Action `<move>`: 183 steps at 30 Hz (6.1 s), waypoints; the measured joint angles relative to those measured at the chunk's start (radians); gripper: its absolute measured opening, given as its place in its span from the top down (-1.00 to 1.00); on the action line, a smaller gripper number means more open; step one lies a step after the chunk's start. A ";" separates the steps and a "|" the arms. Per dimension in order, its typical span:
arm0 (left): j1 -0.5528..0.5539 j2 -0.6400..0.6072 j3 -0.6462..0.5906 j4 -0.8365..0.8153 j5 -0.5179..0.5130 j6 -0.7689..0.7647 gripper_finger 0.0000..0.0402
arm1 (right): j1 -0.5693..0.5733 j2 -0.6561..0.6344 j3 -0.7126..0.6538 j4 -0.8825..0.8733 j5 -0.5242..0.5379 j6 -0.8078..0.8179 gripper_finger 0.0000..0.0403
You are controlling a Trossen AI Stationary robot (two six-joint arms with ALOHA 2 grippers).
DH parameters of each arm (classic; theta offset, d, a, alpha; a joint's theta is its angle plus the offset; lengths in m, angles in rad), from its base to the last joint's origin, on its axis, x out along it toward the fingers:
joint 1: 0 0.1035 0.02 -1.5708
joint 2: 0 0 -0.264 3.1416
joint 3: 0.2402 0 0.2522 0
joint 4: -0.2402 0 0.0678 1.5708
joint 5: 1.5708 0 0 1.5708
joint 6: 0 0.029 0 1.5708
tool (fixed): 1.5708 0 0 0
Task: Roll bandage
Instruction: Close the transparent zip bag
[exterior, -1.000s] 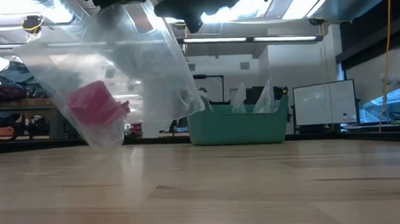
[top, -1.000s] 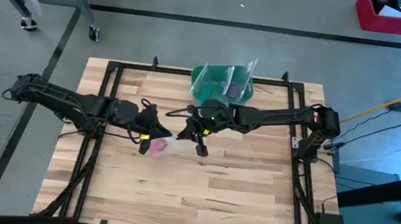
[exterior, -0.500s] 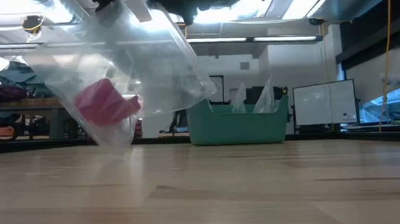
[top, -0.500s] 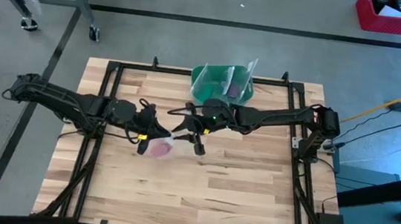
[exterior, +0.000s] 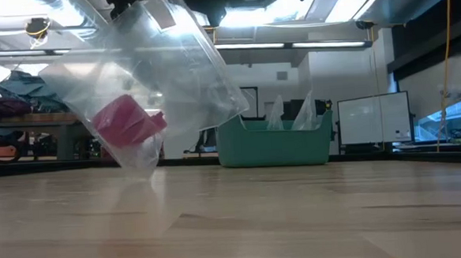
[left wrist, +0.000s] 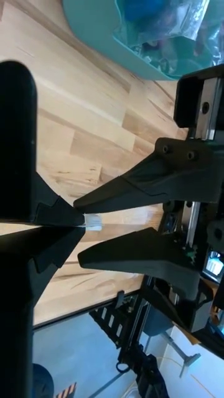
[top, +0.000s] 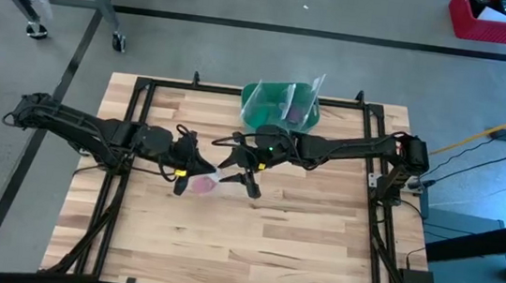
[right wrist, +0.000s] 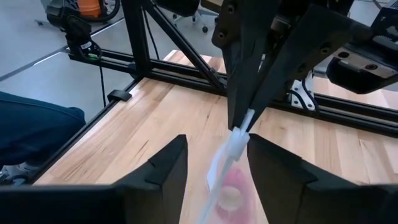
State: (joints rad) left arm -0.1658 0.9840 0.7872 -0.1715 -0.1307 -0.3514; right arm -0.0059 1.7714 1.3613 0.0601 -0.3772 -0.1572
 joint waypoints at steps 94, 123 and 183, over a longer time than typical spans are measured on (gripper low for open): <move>-0.010 -0.058 0.000 0.053 0.065 0.206 0.37 | 0.078 0.001 0.000 -0.265 0.017 0.055 0.81; 0.023 0.024 0.000 -0.150 0.203 0.427 0.16 | 0.078 0.000 0.001 -0.235 -0.070 0.049 0.83; 0.024 0.016 0.000 -0.133 0.196 0.336 1.00 | 0.022 -0.020 0.000 -0.401 -0.038 0.100 -0.01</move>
State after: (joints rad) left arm -0.1413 1.0000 0.7872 -0.3046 0.0649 -0.0158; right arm 0.0159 1.7516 1.3616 -0.3413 -0.4150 -0.0567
